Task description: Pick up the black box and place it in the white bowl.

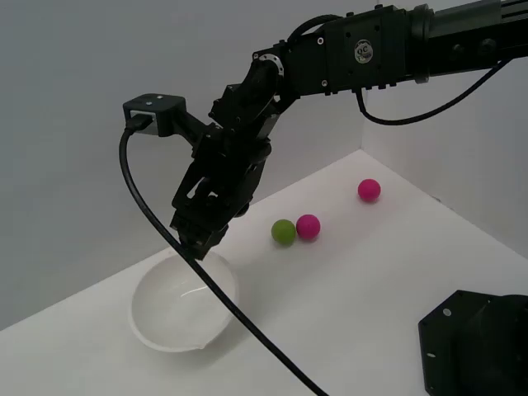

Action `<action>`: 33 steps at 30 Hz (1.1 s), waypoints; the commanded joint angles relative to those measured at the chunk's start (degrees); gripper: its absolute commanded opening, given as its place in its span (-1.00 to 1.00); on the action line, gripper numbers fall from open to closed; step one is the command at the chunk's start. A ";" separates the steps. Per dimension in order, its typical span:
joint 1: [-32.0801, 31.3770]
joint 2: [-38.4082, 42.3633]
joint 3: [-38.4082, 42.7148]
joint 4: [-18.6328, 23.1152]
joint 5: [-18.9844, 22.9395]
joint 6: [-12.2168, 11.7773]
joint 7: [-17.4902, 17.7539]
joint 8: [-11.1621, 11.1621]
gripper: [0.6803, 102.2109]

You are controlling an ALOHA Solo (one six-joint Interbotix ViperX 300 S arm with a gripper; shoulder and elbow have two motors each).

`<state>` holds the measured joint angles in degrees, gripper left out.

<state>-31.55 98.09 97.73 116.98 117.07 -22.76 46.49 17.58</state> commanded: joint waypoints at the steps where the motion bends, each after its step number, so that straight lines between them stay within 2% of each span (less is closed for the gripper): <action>1: -1.41 0.09 0.26 -2.11 -2.72 -1.32 -0.35 -0.35 -0.54; 17: -3.78 -5.71 -5.45 -4.13 -4.75 -3.52 -1.76 -0.35 -0.51; 19: -3.78 -6.06 -5.89 -4.22 -4.75 -4.22 -1.85 -0.09 -0.27; 20: -3.78 -6.15 -6.06 -4.13 -4.75 -4.75 -2.02 -0.09 -0.05; 23: -3.78 -6.59 -6.42 -4.13 -4.66 -5.45 -2.20 0.00 0.82; 24: -3.78 -6.68 -6.59 -4.13 -4.66 -5.45 -2.11 0.00 0.98; 33: -3.52 -6.77 -6.50 -4.04 -4.57 -5.36 -2.20 0.26 0.95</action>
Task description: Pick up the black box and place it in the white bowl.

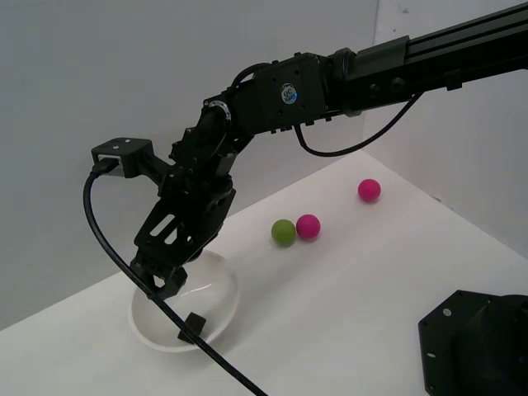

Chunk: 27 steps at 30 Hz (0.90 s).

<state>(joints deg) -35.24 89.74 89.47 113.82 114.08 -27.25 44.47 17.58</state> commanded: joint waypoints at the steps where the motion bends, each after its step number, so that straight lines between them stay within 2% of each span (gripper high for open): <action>1: 0.35 1.85 2.02 -0.79 -1.58 -0.79 -0.09 0.44 0.94; 3: 1.32 2.72 3.08 -0.70 -1.41 -0.35 -0.09 0.44 0.93; 5: 2.81 4.22 4.48 -0.35 -1.05 -0.09 0.00 0.44 0.82; 6: 3.60 5.10 5.27 0.00 -0.70 -0.09 0.00 0.53 0.66; 9: 6.06 8.26 8.53 1.14 0.35 -0.09 0.09 0.53 -0.08; 10: 6.86 9.23 9.58 1.67 0.97 -0.09 0.09 0.53 -0.17; 17: 13.71 17.40 17.75 6.24 5.54 1.41 0.00 0.79 -0.17; 27: 24.08 26.02 26.19 11.51 10.81 1.41 -0.18 5.01 -0.17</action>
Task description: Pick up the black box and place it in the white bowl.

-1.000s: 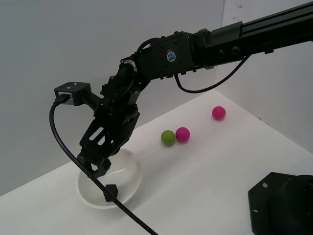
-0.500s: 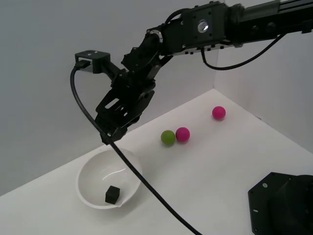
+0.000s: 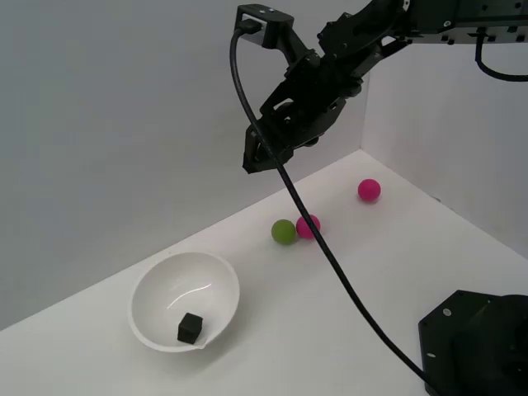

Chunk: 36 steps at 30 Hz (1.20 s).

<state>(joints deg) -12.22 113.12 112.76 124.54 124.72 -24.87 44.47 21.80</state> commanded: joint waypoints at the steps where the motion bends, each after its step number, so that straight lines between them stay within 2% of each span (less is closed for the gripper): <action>1: 1.93 3.34 3.78 1.32 0.70 -0.97 -0.26 1.05 -0.17; 14: 9.49 13.71 14.15 8.79 8.17 -0.97 -1.41 3.16 -0.17; 23: 14.41 22.06 22.32 14.24 13.71 -0.53 -1.49 3.43 -0.17; 26: 15.03 24.26 24.52 16.44 16.00 -0.53 -1.58 5.10 -0.17; 31: 15.91 26.98 27.25 21.01 20.48 -0.44 -3.52 6.06 -0.17; 36: 16.17 29.62 29.97 24.79 24.26 -0.44 -7.47 6.59 -0.17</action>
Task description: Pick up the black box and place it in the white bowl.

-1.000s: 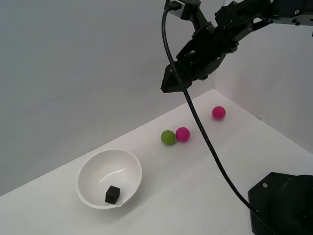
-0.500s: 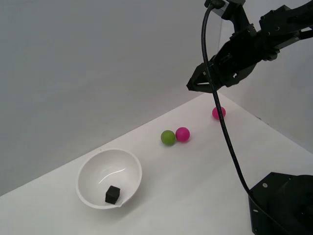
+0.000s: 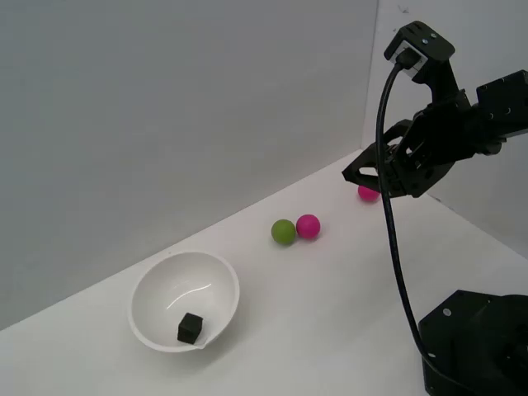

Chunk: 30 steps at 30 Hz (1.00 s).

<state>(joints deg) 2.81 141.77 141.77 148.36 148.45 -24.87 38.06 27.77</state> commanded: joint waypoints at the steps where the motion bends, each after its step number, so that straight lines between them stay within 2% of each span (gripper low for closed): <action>1: 1.14 1.32 1.23 1.76 1.23 -0.44 -1.76 0.53 -0.17; 4: 1.49 2.11 1.93 3.69 3.25 0.44 -3.08 0.88 -0.17; 13: 2.11 3.34 3.16 8.00 7.56 0.62 -6.24 1.49 -0.17; 30: 2.64 1.58 1.49 7.91 7.38 0.62 -5.98 1.49 -0.17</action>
<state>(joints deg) 4.83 142.38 142.38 156.62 156.71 -24.08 32.17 28.83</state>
